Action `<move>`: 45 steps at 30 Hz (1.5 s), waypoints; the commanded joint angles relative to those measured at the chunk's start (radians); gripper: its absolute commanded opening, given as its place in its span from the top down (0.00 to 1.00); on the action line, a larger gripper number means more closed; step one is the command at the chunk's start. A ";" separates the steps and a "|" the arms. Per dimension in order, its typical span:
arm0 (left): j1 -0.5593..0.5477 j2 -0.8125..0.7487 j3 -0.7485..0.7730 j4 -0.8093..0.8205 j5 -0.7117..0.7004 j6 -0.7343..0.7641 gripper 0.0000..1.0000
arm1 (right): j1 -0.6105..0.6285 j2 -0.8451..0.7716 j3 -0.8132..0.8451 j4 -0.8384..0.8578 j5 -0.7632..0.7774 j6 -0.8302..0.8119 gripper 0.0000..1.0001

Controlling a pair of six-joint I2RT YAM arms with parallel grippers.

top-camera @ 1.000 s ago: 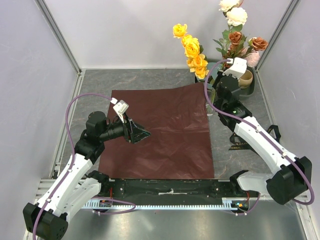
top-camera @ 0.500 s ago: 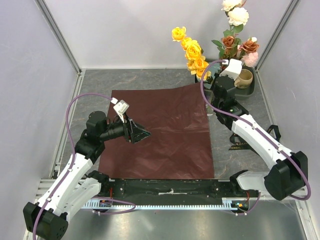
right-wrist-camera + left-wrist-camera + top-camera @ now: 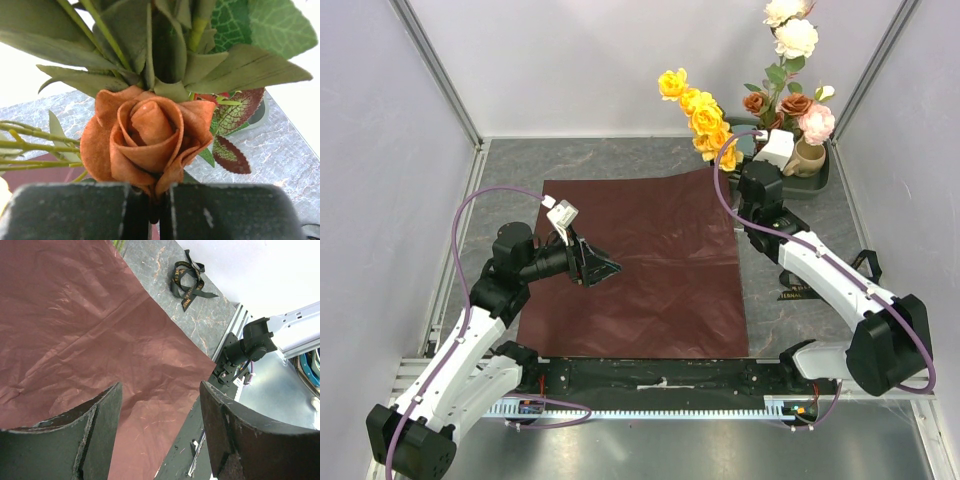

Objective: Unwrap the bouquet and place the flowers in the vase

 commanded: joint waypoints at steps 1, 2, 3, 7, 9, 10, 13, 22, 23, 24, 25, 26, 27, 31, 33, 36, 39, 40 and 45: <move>-0.002 0.000 0.040 0.024 0.021 0.030 0.30 | -0.001 0.001 -0.029 -0.022 -0.019 0.019 1.00; -0.002 -0.002 0.040 0.024 0.019 0.030 0.30 | -0.001 0.004 -0.030 -0.022 -0.021 0.019 1.00; -0.002 0.000 0.040 0.024 0.021 0.030 0.30 | -0.001 0.006 -0.030 -0.022 -0.021 0.016 1.00; -0.003 -0.003 0.040 0.024 0.021 0.029 0.30 | -0.001 0.017 -0.027 -0.024 -0.016 0.011 0.98; -0.002 -0.003 0.038 0.022 0.019 0.030 0.30 | -0.001 0.023 -0.018 -0.031 -0.010 0.011 0.91; -0.002 -0.005 0.038 0.022 0.019 0.030 0.30 | -0.001 0.023 -0.015 -0.042 -0.009 0.010 0.87; -0.002 -0.007 0.038 0.022 0.018 0.030 0.30 | -0.001 0.015 0.002 -0.071 -0.018 0.013 0.78; -0.002 -0.005 0.040 0.021 0.021 0.030 0.30 | -0.001 -0.015 0.039 -0.134 -0.035 0.014 0.61; -0.002 -0.007 0.040 0.022 0.021 0.030 0.30 | -0.001 -0.015 0.045 -0.139 -0.038 0.017 0.60; -0.002 -0.005 0.038 0.022 0.021 0.030 0.30 | -0.001 -0.018 0.048 -0.175 -0.041 0.025 0.60; -0.002 -0.007 0.037 0.022 0.022 0.030 0.30 | -0.001 -0.022 0.054 -0.185 -0.048 0.029 0.57; -0.002 -0.007 0.038 0.022 0.023 0.030 0.30 | -0.001 -0.029 0.057 -0.197 -0.053 0.033 0.56; -0.002 -0.007 0.038 0.022 0.021 0.030 0.30 | -0.001 -0.031 0.063 -0.226 -0.056 0.043 0.54; -0.002 -0.008 0.038 0.019 0.022 0.030 0.30 | -0.001 -0.057 0.088 -0.336 -0.085 0.060 0.42; -0.003 -0.008 0.038 0.021 0.021 0.032 0.30 | -0.001 -0.124 0.093 -0.443 -0.110 0.075 0.31; -0.002 -0.003 0.041 0.022 0.026 0.030 0.30 | -0.001 -0.198 0.093 -0.556 -0.128 0.083 0.20; -0.002 0.004 0.041 0.027 0.033 0.029 0.30 | -0.001 -0.265 0.088 -0.658 -0.241 0.098 0.11; -0.002 0.006 0.041 0.027 0.035 0.029 0.30 | -0.001 -0.278 0.088 -0.704 -0.322 0.100 0.09; -0.002 0.000 0.041 0.016 0.035 0.021 0.30 | -0.001 -0.371 0.037 -0.783 -0.524 0.169 0.02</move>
